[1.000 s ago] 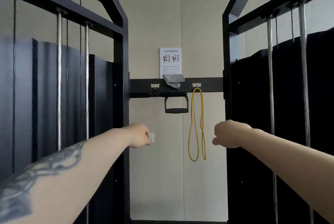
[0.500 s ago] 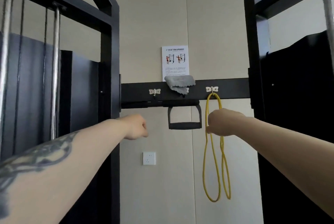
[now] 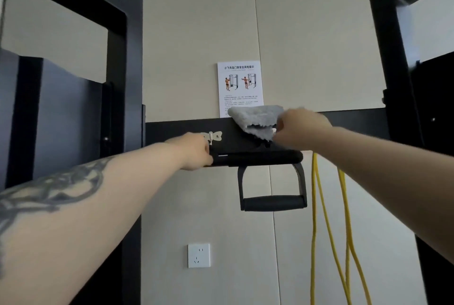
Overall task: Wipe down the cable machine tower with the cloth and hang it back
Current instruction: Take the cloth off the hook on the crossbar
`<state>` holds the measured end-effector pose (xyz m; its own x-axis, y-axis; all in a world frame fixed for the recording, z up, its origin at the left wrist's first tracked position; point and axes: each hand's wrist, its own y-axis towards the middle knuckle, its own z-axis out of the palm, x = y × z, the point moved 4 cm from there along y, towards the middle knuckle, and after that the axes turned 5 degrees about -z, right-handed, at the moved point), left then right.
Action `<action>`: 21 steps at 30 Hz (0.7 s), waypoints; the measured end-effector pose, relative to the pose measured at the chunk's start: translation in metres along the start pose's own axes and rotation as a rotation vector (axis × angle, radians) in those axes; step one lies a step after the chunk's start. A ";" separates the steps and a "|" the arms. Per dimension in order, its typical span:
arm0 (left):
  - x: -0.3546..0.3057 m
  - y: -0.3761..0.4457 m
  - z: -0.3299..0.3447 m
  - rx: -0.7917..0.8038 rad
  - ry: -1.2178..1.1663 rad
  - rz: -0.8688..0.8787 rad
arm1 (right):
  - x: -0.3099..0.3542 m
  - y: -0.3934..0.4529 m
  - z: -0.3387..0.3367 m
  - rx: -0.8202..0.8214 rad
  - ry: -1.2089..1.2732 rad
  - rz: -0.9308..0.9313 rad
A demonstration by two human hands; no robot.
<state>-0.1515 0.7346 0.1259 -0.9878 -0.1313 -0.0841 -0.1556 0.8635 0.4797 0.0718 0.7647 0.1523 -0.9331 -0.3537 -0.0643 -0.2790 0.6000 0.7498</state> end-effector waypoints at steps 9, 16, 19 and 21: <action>0.005 0.020 -0.001 -0.111 -0.020 -0.021 | 0.036 0.076 0.047 -0.064 0.007 -0.213; 0.015 0.027 0.000 -0.118 0.036 -0.069 | 0.021 0.088 0.058 -0.164 0.015 -0.138; 0.019 0.025 0.002 -0.109 0.024 -0.073 | 0.016 0.074 0.047 -0.200 0.085 -0.083; 0.022 0.020 0.008 -0.073 0.014 -0.073 | 0.022 0.059 0.041 -0.286 0.136 -0.101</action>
<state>-0.1759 0.7525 0.1265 -0.9736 -0.2003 -0.1092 -0.2274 0.8135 0.5353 0.0261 0.8214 0.1681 -0.8601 -0.5049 -0.0734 -0.2752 0.3380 0.9000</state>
